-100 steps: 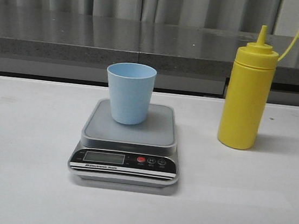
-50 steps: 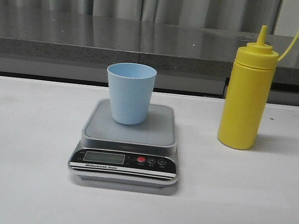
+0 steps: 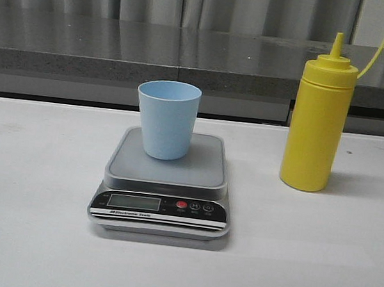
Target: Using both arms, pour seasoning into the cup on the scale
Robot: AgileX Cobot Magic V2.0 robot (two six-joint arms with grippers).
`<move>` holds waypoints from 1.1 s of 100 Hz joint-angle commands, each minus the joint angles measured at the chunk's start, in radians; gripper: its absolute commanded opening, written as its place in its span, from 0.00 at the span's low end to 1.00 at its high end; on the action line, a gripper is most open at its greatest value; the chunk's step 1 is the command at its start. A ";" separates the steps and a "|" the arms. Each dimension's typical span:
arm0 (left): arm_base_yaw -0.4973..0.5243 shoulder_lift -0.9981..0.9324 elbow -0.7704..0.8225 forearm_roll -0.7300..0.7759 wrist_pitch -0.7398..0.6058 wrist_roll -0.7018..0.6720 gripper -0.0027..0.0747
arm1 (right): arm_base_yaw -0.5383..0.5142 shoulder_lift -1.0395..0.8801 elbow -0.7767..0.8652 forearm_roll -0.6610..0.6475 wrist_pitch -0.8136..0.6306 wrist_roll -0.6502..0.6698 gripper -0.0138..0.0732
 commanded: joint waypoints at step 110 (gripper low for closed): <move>0.221 -0.333 0.219 0.017 -0.091 0.018 0.01 | -0.005 -0.020 -0.017 -0.014 -0.071 -0.011 0.08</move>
